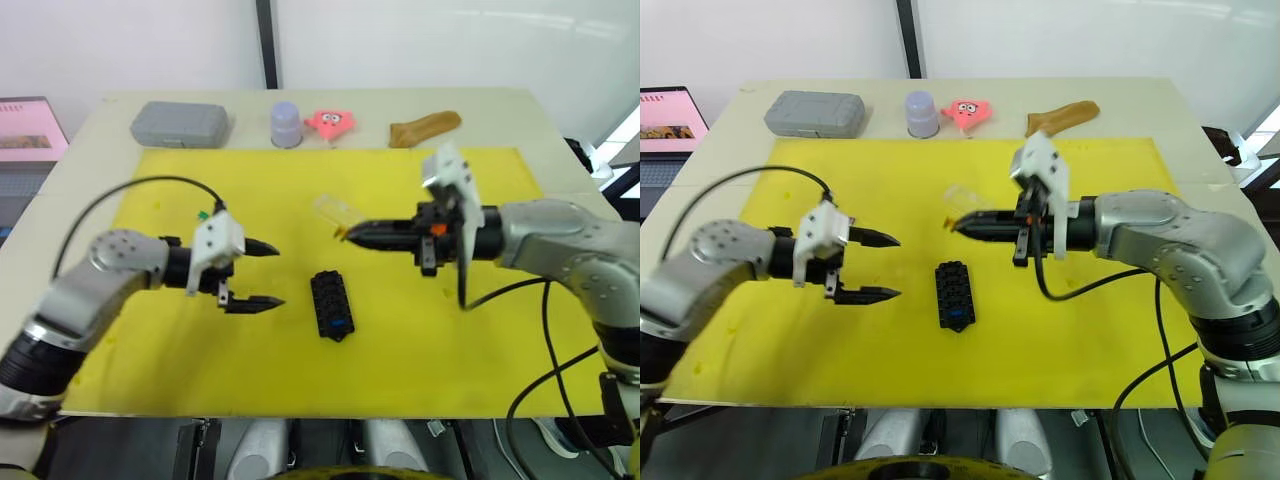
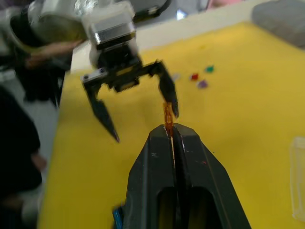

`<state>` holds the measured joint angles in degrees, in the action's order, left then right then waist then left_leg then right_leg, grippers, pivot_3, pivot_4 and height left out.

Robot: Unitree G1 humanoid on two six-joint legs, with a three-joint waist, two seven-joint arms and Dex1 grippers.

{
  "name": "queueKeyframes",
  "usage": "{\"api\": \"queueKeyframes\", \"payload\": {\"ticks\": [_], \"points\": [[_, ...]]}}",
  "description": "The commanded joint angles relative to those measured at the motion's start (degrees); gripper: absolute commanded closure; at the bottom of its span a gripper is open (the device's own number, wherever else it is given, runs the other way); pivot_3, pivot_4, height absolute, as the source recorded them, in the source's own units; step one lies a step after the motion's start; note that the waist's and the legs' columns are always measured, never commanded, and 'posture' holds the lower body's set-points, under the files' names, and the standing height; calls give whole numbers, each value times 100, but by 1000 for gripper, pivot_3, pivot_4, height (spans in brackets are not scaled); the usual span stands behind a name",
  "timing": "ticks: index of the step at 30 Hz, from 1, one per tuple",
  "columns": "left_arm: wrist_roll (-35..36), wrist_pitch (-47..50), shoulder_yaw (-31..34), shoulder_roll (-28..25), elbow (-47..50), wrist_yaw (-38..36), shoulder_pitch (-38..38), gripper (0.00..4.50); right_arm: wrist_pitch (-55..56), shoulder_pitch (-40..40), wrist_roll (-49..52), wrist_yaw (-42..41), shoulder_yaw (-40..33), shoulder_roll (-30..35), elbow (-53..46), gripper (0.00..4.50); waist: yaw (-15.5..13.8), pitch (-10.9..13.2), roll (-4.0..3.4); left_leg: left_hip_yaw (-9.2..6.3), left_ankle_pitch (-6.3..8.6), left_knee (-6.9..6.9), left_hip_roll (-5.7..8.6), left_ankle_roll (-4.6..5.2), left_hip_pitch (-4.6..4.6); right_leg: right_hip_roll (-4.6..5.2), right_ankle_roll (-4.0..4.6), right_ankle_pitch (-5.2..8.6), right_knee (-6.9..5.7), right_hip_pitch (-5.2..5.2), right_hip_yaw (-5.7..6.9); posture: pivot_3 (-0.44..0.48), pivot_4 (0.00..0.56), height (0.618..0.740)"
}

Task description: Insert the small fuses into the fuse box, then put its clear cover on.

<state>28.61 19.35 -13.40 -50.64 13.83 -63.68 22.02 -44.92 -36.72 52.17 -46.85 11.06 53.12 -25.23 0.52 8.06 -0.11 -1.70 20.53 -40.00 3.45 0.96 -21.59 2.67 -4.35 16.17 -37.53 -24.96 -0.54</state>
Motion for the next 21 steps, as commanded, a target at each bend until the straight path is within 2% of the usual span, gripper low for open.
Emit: {"api": "queueKeyframes", "payload": {"ticks": [1, 5, 8, 21], "points": [[-153, -210, 23, 265, 239, -61, 12, 18, 911, -127, -1251, -964, 530, 121, -109, 4500, -13, 2, 3, -3, 2, -4, 0, 4, -8, 0, -1, 0, 1, -5, 0, 0, 150, 740], [-307, -206, -33, 520, 208, -139, -16, 18, 1461, -122, -2069, -1589, 856, 111, -10, 4500, -2, 1, 4, -2, 3, -11, 1, 6, -26, 2, -2, -1, 1, -19, 1, 0, 150, 740], [-434, -199, -86, 621, 218, -207, -34, 18, 1543, -98, -2323, -1801, 890, 3, 49, 4500, 2, 2, 3, -2, 3, -11, 1, 4, -24, 1, -2, -1, -3, -21, 2, 0, 150, 740], [-842, -400, -243, 781, 307, -510, -139, 18, 1684, 163, -3394, -2014, 1267, -398, 114, 4500, 2, 2, 3, -2, 2, -13, 1, 4, -22, 1, -2, -1, -7, -21, 3, 0, 150, 740]]}}
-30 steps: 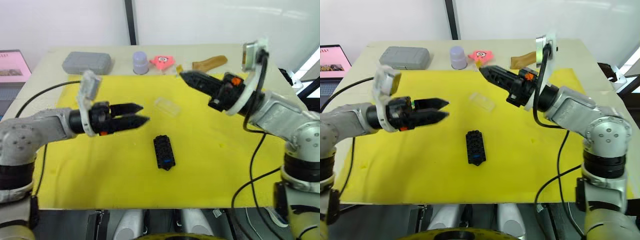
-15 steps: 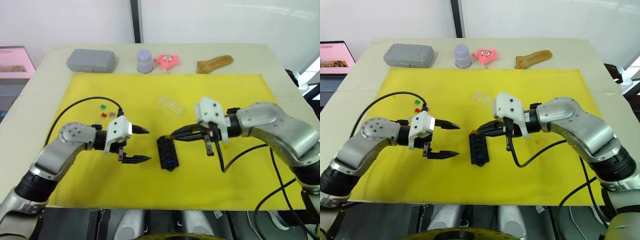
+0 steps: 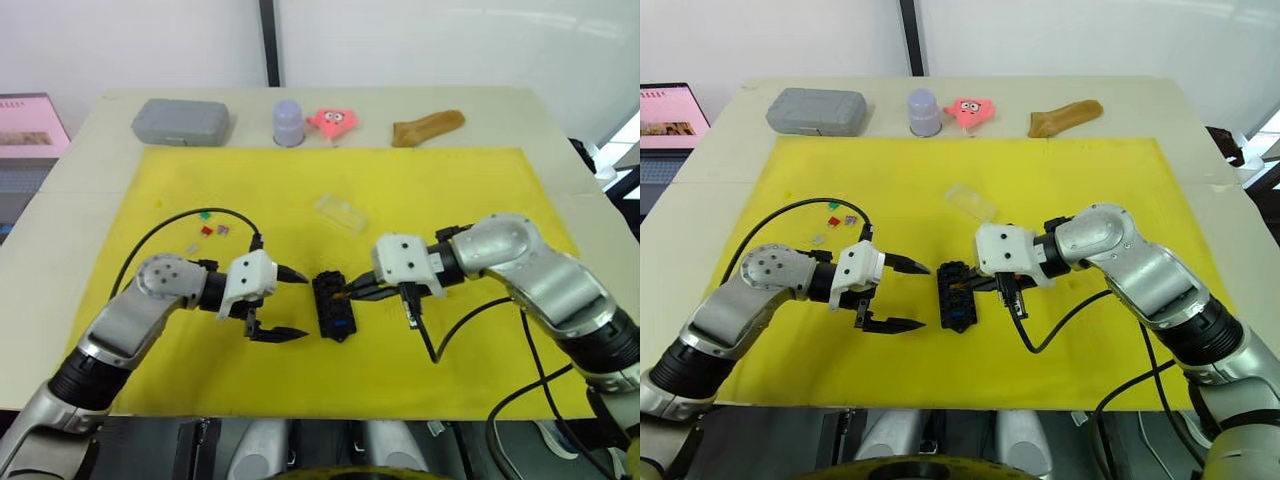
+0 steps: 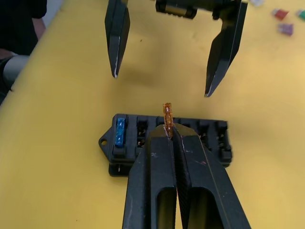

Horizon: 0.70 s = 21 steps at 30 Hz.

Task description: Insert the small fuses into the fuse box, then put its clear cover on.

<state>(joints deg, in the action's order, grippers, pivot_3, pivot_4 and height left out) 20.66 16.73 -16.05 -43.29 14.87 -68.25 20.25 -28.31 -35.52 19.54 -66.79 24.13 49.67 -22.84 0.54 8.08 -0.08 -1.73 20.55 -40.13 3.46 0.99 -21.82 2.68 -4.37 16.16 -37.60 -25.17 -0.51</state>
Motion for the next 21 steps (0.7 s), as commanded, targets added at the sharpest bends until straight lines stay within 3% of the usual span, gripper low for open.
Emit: {"api": "queueKeyframes", "payload": {"ticks": [1, 21], "points": [[-71, -137, 13, 62, 198, -64, 58, 18, 7, 67, -167, -31, -26, -71, -142, 4500, 1, 0, 0, 0, 0, 0, 0, 0, 0, 0, 0, 0, 0, 1, 0, 0, 150, 740], [-260, 5, -49, 228, 246, -104, 295, 18, -152, 180, -479, -208, 8, -310, -197, 4500, 9, 0, 1, 0, 0, -3, 1, 0, 5, 0, 0, 0, -10, 0, 1, 0, 150, 740]]}}
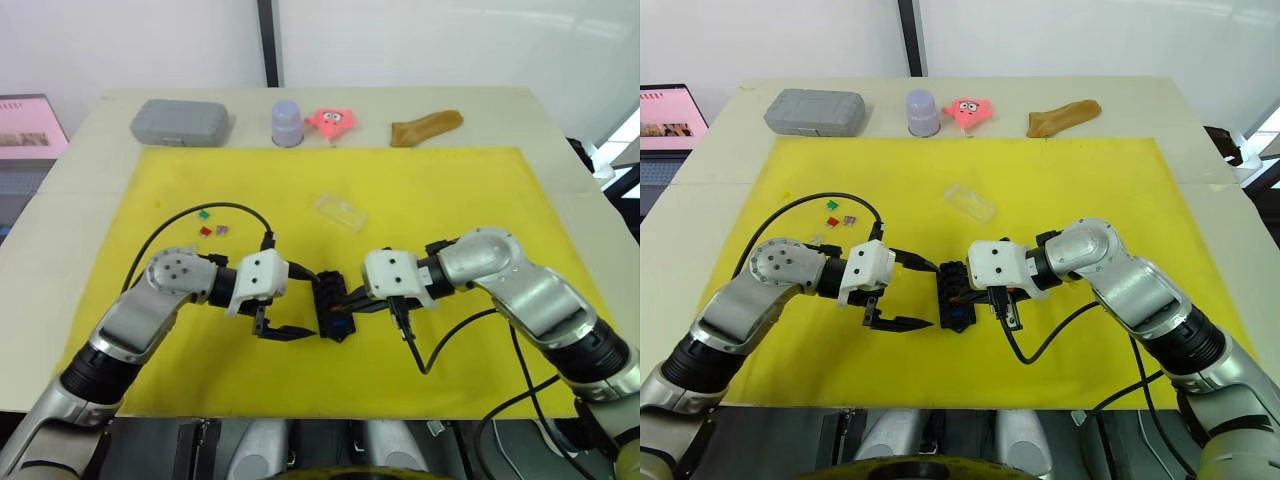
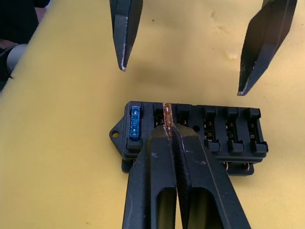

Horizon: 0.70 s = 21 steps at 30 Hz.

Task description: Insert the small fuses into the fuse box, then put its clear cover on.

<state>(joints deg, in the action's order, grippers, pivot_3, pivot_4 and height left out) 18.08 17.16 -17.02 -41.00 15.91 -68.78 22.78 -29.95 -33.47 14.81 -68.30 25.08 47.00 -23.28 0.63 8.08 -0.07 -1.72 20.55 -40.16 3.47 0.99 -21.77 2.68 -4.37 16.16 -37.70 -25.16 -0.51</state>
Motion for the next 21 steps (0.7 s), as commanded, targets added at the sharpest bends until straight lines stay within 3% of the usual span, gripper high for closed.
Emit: {"api": "queueKeyframes", "payload": {"ticks": [1, 21], "points": [[-7, -46, 51, -6, 138, -57, 41, 18, 8, -29, -1, -55, -95, -59, -151, 4500, 0, 0, 0, 0, 0, 0, 0, 0, 0, 0, 0, 0, 0, 0, 0, 0, 150, 740], [-128, -191, 31, 45, 159, -93, -46, 18, -5, 98, -221, -43, -36, -100, -212, 4500, 1, 0, 1, 0, 0, -3, 1, 0, 2, 0, 0, 0, -6, -1, 0, 0, 150, 740]]}}
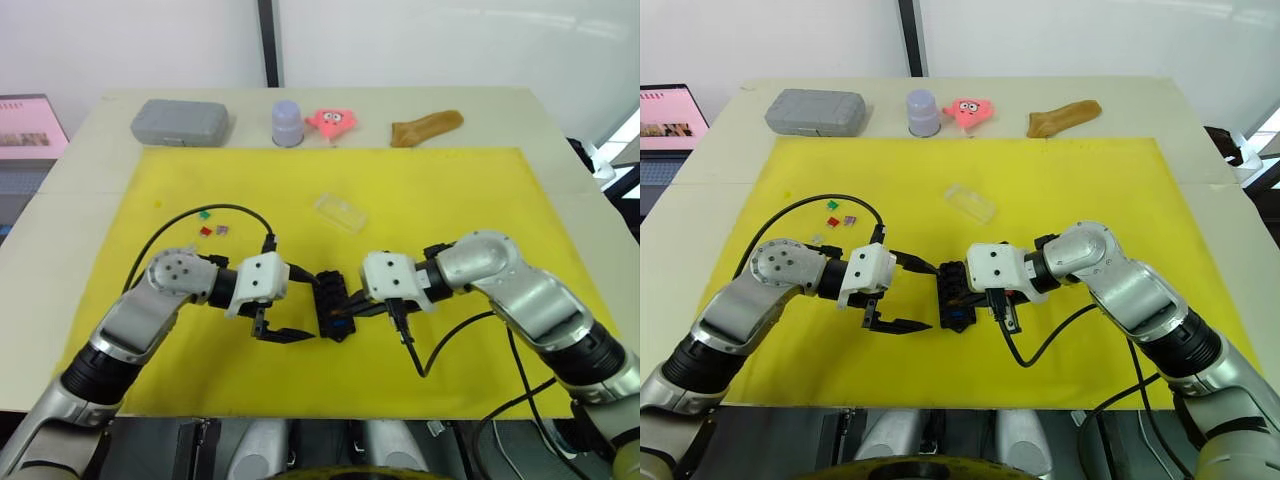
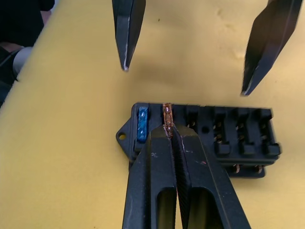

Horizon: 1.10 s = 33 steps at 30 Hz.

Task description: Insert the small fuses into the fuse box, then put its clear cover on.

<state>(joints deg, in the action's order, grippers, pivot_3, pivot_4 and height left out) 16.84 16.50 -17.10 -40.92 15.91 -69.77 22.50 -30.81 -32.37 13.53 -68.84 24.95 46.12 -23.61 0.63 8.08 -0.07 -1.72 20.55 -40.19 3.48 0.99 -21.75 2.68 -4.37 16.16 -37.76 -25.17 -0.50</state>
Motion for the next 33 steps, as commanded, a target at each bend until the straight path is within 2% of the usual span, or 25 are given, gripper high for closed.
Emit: {"api": "queueKeyframes", "payload": {"ticks": [1, 20, 33], "points": [[-10, -129, 37, 45, 160, 6, -20, 18, 84, -9, -105, 6, -25, -16, -181, 4500, 0, 0, 0, 0, 0, 0, 0, 0, 0, 0, 0, 0, 0, 0, 0, 0, 150, 740], [-173, -391, -2, 154, -98, -60, -33, 18, -235, -304, -8, -155, -135, -81, -108, 4500, 2, -1, 1, 0, 0, -3, 1, 0, 4, 0, 0, 0, -13, 0, 0, 0, 150, 740], [-243, -455, 23, 186, -112, -55, -70, 18, 18, -272, -291, -245, 81, -90, 7, 4500, 3, -1, 1, 1, 0, -4, 1, 0, 5, 0, 0, 0, -16, -1, 0, 0, 150, 740]]}}
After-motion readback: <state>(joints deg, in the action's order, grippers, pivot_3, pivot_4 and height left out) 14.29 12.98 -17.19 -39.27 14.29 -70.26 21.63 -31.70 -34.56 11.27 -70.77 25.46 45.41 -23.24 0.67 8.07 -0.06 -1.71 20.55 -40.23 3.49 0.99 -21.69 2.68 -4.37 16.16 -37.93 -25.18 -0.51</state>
